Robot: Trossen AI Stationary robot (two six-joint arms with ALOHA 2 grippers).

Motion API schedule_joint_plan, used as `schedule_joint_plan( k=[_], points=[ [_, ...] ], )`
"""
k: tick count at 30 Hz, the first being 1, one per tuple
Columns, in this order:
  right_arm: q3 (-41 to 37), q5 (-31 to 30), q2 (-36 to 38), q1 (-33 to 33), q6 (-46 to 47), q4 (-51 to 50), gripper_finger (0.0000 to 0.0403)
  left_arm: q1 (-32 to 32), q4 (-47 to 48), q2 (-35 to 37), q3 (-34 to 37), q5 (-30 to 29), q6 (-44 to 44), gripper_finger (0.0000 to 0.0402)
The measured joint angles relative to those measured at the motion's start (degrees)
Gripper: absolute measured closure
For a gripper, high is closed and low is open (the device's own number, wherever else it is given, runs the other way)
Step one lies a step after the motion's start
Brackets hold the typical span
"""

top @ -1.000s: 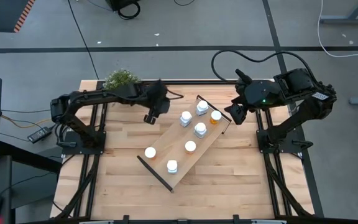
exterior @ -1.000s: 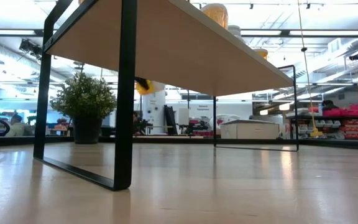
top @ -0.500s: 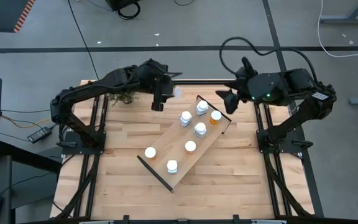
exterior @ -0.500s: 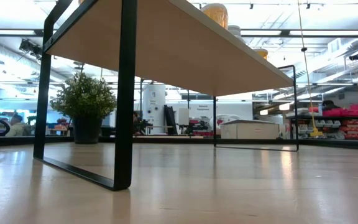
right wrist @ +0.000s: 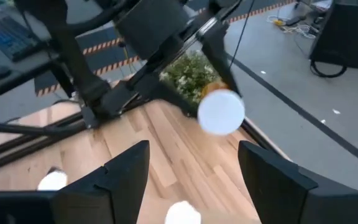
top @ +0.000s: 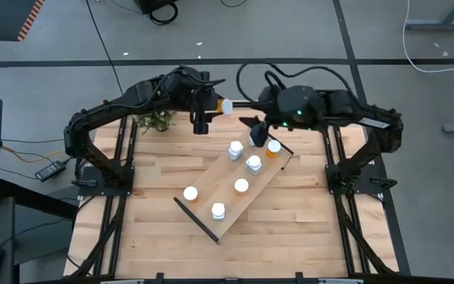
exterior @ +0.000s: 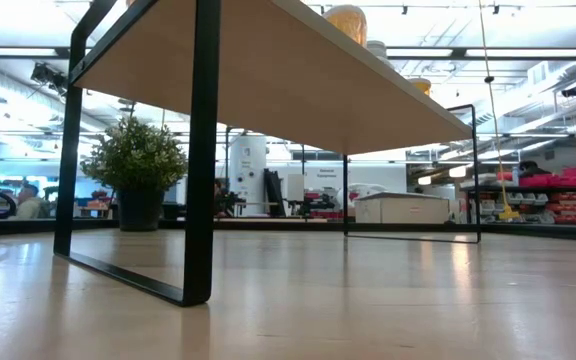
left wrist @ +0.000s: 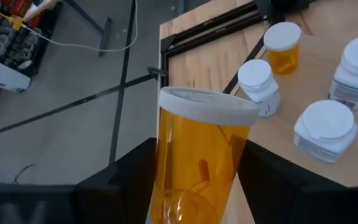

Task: Pick and place medicine bottles onto shelf by color
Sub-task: Put the orange pill bottle on the shelf

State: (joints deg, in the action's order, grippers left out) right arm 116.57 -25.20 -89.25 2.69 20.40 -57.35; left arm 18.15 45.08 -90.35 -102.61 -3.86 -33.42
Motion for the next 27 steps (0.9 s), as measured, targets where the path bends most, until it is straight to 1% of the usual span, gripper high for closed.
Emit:
schedule_joint_plan(
  k=[4,11,14,18,23,27],
  points=[
    [0.0,1.63,-0.44,-2.91,0.26,1.74,0.0135,-0.02,0.26,0.0,0.0,0.02,2.04,0.0191],
    [0.0,4.49,-2.24,-8.05,3.3,2.13,0.0067,-0.02,-0.74,0.0,0.02,0.02,3.12,0.0187],
    [0.0,5.76,-3.31,-9.19,4.12,2.93,0.0047,-0.02,-0.72,0.0,0.02,0.01,3.24,0.0191],
    [0.01,5.83,-4.33,-9.85,5.17,3.31,0.0039,-0.02,-1.13,0.0,0.02,0.02,3.31,0.0194],
    [0.07,5.84,-5.82,-10.61,5.08,3.85,0.0038,-0.02,-2.06,0.0,0.02,0.0,4.74,0.0188],
    [0.02,5.85,-6.48,-11.2,4.94,4.95,0.0038,-0.02,-2.03,0.0,0.07,0.02,4.76,0.0192]
  ],
)
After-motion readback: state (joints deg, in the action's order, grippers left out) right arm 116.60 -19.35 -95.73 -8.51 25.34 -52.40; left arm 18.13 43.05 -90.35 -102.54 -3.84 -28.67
